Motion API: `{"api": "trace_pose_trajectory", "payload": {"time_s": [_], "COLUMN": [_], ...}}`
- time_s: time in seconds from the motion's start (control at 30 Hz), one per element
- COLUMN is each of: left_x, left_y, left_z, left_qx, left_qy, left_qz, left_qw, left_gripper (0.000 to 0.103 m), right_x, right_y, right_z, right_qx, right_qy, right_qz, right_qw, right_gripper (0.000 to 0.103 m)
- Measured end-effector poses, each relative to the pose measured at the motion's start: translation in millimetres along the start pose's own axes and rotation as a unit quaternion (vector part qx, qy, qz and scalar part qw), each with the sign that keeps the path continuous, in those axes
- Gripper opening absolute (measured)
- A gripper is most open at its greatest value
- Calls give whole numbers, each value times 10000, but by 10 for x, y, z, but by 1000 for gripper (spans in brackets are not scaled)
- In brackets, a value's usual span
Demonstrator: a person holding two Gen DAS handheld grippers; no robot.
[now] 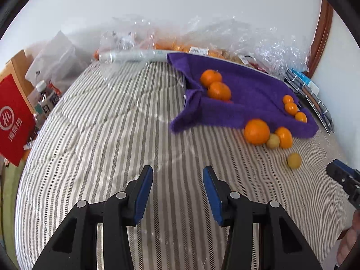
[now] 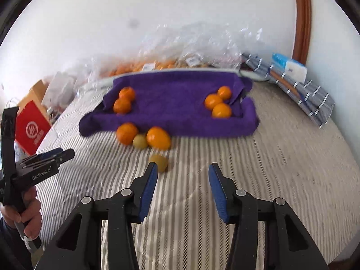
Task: Organize fruits
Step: 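Lower the orange onto the towel with the right gripper while the left gripper releases its orange, then grasp a yellow-green fruit with the right gripper while the left gripper grasps a large orange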
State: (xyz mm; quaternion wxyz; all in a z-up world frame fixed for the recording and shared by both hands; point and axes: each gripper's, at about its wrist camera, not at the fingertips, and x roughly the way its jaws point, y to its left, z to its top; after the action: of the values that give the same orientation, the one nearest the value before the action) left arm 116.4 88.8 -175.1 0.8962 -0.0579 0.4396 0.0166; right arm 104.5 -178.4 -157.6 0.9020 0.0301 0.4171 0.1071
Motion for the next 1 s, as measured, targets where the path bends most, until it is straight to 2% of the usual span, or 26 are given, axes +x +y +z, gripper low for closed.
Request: {"api": "trace_pose_trajectory", "payload": {"time_s": [0.1, 0.37, 0.5, 0.67, 0.7, 0.73, 0.77, 1.0], "left_x": [32, 69, 61, 56, 54, 54, 54, 60], "left_y": [61, 184, 156, 234, 256, 273, 284, 263], "left_z": [-27, -76, -100, -94, -92, -91, -92, -90], "left_qx": [54, -23, 17, -131, -181, -235, -280, -246], "left_qy": [127, 59, 25, -1, -11, -21, -30, -24], "left_qz": [-10, -145, -99, -299, -352, -395, -423, -382], "left_qw": [9999, 9999, 9999, 9995, 9992, 9989, 9987, 9990], "left_gripper": [44, 44, 44, 44, 44, 44, 44, 44], "right_x": [109, 446, 577, 754, 771, 759, 747, 526], "right_y": [64, 142, 241, 307, 303, 298, 301, 144], "right_z": [-66, -48, 32, 104, 108, 110, 109, 9], "right_qx": [-61, 27, -40, -66, -57, -65, -96, -363], "right_qy": [183, 323, 313, 452, 464, 435, 423, 151], "right_qz": [36, 222, 258, 73, 16, 6, 44, -199], "right_qw": [9998, 9992, 9992, 9989, 9989, 9990, 9990, 9990], "right_gripper": [39, 39, 39, 39, 36, 29, 27, 27]}}
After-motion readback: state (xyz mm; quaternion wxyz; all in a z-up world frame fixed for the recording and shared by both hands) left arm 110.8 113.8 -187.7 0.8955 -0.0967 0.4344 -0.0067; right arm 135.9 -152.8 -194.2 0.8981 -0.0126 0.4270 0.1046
